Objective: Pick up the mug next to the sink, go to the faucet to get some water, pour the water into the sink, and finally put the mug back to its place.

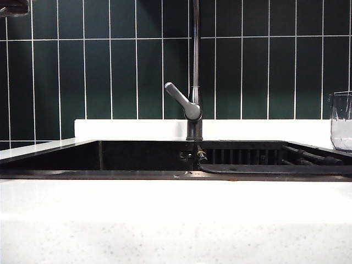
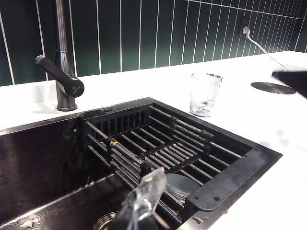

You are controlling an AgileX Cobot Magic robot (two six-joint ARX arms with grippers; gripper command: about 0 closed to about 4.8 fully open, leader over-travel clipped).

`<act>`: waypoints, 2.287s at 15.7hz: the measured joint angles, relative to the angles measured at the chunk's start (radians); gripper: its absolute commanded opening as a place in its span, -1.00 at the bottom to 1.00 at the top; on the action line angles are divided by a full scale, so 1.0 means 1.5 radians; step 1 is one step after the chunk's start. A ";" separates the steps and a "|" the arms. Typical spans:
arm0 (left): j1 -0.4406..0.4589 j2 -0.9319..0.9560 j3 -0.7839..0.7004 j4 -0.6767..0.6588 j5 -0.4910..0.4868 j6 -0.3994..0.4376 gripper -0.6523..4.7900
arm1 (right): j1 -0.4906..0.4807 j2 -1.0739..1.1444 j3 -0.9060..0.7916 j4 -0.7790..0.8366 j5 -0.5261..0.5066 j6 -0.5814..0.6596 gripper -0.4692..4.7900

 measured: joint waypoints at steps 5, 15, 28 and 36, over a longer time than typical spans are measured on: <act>0.000 0.000 0.000 -0.017 -0.100 0.034 -0.78 | 0.001 0.000 -0.001 -0.019 -0.009 -0.009 -0.85; 0.000 0.000 -0.073 0.050 -0.030 0.011 -0.78 | 0.050 0.000 -0.071 0.056 0.017 -0.018 -0.85; 0.000 0.000 -0.073 0.046 -0.030 0.020 -0.78 | 0.055 0.000 -0.076 0.014 0.099 -0.030 -0.85; 0.000 0.000 -0.073 0.046 -0.030 0.020 -0.78 | 0.055 0.000 -0.076 0.011 0.099 -0.030 -0.85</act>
